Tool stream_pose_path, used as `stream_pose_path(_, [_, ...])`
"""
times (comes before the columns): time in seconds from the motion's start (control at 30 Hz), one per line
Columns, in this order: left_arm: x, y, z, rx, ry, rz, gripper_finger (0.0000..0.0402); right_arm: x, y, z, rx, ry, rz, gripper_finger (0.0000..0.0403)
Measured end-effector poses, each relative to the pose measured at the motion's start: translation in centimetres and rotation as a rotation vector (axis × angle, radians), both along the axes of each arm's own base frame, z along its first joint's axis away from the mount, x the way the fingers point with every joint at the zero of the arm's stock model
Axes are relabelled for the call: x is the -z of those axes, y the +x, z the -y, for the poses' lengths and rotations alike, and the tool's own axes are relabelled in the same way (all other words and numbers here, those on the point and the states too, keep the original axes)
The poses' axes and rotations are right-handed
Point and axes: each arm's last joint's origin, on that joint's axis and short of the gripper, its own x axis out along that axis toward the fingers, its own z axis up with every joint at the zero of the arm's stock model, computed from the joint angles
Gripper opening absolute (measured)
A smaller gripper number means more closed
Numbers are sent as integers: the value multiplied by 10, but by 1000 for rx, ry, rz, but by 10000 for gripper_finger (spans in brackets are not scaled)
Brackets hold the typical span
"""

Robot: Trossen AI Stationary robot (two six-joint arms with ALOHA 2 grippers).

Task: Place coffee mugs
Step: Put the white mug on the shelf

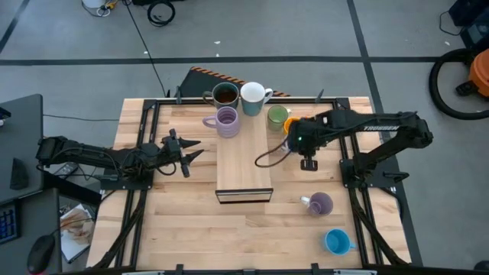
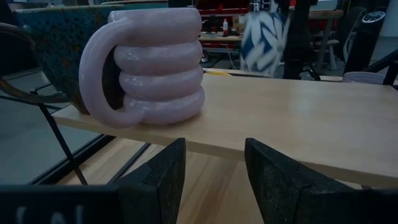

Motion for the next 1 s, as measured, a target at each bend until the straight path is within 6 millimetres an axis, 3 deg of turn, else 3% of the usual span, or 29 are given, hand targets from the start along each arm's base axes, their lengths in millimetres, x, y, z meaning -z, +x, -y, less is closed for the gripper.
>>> stream_pose_path(0.2, [-1, 0, 0, 0, 0, 10, 172, -26, 15, 9, -28, -32, 71, 31])
stream_pose_path(0.4, [-1, 0, 0, 0, 3, 9, 172, -34, 55, 19, -93, -95, 71, 31])
stream_pose_path(0.67, [-1, 0, 0, 1, 8, 6, 172, -37, 99, 50, -125, -118, 61, 31])
stream_pose_path(1.0, [-1, 0, 0, 1, 7, 6, 172, -29, 121, 78, -138, -76, 52, 32])
